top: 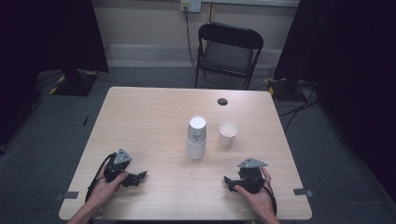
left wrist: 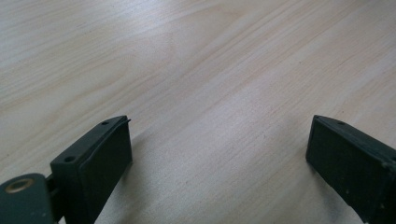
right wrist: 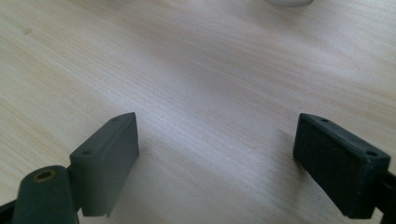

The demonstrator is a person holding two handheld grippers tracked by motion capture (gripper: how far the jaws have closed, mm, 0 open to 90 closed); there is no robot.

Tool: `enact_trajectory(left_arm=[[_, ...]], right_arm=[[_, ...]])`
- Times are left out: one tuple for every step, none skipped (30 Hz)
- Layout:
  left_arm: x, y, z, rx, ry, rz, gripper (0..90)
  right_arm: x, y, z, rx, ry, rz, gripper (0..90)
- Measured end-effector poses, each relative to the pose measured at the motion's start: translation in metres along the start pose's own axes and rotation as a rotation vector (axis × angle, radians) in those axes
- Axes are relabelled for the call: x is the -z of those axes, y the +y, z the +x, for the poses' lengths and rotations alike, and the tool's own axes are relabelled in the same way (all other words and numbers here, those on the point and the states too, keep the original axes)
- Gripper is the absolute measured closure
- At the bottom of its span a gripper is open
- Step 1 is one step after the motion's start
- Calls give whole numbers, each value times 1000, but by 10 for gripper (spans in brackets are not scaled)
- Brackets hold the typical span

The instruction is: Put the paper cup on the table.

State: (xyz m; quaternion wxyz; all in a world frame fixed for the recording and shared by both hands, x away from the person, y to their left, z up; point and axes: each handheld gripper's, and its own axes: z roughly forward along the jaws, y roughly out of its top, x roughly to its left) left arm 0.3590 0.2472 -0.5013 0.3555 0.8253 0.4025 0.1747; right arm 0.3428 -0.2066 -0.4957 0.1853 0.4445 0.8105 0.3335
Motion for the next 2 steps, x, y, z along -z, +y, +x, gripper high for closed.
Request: enact_trajectory(left_arm=[[0, 0, 0, 0, 0, 0, 64], [0, 0, 0, 0, 0, 0, 64]], right_arm=[[-1, -2, 0, -5, -6, -15, 128], [-1, -3, 0, 0, -5, -31, 123]])
